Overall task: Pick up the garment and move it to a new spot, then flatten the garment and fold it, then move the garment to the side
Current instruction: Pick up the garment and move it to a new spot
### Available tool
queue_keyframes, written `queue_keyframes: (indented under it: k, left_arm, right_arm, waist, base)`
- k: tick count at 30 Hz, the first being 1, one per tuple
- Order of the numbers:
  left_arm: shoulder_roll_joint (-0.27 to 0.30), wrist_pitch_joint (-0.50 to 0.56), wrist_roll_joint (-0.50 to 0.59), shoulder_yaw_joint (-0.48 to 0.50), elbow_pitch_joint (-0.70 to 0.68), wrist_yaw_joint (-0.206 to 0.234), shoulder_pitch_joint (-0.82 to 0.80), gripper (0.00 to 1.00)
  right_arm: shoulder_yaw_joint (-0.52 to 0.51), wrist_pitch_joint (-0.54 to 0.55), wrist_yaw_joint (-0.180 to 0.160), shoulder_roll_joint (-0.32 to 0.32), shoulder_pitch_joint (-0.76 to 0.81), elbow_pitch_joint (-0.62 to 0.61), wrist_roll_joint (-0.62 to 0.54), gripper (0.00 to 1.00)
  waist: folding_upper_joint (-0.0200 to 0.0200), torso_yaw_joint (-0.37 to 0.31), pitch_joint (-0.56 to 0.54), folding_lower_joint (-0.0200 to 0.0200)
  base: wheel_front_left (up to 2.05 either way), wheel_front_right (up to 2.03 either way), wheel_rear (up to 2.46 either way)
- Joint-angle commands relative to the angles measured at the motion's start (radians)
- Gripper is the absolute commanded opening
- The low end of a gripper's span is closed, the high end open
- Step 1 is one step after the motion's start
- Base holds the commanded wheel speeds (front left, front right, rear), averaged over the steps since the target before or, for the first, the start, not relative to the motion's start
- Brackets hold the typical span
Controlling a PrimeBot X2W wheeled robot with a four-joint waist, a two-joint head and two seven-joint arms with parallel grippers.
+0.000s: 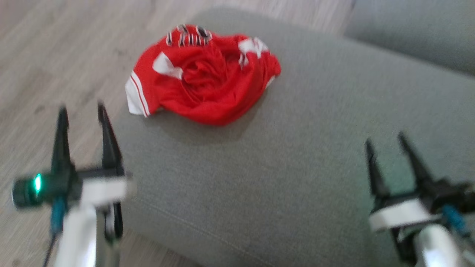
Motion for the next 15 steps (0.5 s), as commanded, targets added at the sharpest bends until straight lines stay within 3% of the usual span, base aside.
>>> queue_keyframes:
  k: [1, 11, 15]
  left_arm:
    - [0.009, -0.006, 0.013, 0.025, 0.010, -0.012, -0.123, 1.00]
    - [0.027, -0.006, -0.018, -0.009, 0.537, -0.122, -0.525, 1.00]
    - [0.047, -0.006, -0.010, -0.007, 0.750, -0.098, -0.627, 1.00]
  right_arm:
    - [0.012, -0.012, 0.008, -0.045, -0.066, -0.046, -0.010, 1.00]
    - [0.017, -0.012, 0.008, -0.134, -0.138, -0.080, -0.007, 1.00]
    - [0.029, -0.012, 0.008, -0.141, -0.146, -0.095, -0.009, 1.00]
  waist:
    - [0.0000, -0.016, 0.141, -0.0002]
    - [0.0000, -0.095, 0.276, -0.0002]
    - [0.0000, -0.138, 0.307, -0.0002]
  base:
    - [0.00, 0.00, 0.00]
    - [0.00, 0.00, 0.00]
    - [0.00, 0.00, 0.00]
